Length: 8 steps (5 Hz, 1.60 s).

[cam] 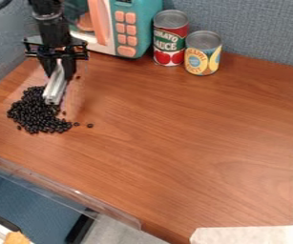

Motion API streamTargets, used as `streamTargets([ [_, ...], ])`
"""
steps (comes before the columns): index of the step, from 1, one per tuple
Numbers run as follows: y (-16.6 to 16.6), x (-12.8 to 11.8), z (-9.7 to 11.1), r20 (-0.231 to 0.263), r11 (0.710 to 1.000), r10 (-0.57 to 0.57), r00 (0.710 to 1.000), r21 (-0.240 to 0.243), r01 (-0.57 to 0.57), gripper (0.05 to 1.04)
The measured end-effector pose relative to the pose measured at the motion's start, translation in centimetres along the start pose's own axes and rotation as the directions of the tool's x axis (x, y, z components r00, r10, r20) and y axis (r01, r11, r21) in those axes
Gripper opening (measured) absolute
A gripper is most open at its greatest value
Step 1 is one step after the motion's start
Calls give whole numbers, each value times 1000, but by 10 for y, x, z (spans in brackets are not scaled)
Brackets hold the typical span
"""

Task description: Sweep into pile

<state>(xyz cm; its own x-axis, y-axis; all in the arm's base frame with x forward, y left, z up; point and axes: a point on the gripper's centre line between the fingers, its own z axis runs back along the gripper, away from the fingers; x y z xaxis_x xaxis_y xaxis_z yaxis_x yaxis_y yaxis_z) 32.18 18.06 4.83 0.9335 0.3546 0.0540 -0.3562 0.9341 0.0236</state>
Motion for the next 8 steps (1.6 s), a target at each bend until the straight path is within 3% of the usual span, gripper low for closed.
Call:
streamTargets([
  [2,-52,-27,-9,-52,989,-144,988,-31,143,384],
  [3,-80,-45,-24,-82,966,-260,962,-24,259,384],
  [5,-85,-56,-51,-69,934,-353,933,40,356,384],
  [6,-80,-55,-53,-58,907,-417,907,35,419,384],
  [8,-49,-55,-53,-71,805,-592,803,3,593,384],
])
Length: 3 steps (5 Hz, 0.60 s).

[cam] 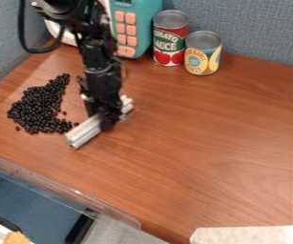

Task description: Sweep into pile

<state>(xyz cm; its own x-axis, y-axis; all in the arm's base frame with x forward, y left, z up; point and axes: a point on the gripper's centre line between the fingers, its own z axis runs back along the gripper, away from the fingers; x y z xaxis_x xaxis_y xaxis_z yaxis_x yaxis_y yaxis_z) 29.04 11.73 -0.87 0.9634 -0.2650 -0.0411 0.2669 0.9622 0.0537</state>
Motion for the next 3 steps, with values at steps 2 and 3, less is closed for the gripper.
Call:
streamTargets([
  [2,30,-22,-2,-72,998,-63,995,-13,62,384],
  [3,41,-25,-2,-100,996,-86,991,-5,86,384],
])
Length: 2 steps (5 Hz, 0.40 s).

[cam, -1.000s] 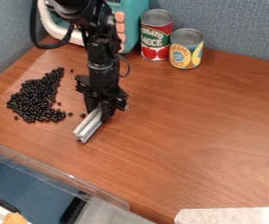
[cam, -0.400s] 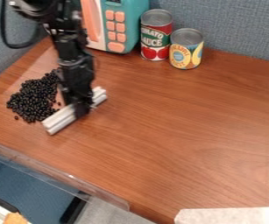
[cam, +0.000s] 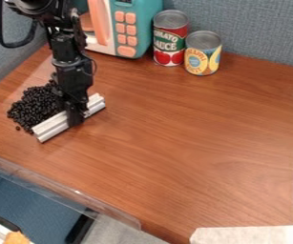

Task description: Sweep into pile

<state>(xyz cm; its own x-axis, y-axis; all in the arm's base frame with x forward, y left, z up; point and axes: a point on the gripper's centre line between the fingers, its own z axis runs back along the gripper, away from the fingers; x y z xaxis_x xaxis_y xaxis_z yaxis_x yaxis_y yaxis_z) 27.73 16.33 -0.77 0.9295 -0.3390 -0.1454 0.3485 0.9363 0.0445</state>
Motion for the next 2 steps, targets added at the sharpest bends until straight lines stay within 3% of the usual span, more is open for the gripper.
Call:
streamTargets([
  [2,21,-5,-3,-15,999,40,999,-3,-40,384],
])
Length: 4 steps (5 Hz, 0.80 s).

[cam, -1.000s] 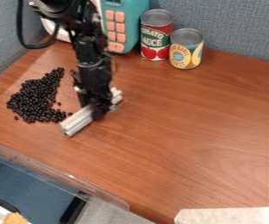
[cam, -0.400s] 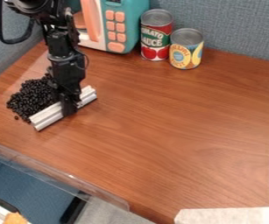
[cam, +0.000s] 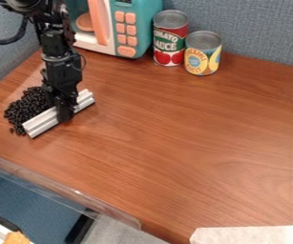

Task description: Sweep into pile

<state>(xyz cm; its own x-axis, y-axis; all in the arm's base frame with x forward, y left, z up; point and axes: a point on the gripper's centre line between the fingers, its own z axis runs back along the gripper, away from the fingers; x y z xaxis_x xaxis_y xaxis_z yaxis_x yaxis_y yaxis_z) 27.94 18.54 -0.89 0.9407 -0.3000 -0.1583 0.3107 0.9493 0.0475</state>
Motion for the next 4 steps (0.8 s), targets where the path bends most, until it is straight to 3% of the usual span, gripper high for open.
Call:
streamTargets([
  [4,45,-7,-3,0,992,120,993,-27,-120,384],
])
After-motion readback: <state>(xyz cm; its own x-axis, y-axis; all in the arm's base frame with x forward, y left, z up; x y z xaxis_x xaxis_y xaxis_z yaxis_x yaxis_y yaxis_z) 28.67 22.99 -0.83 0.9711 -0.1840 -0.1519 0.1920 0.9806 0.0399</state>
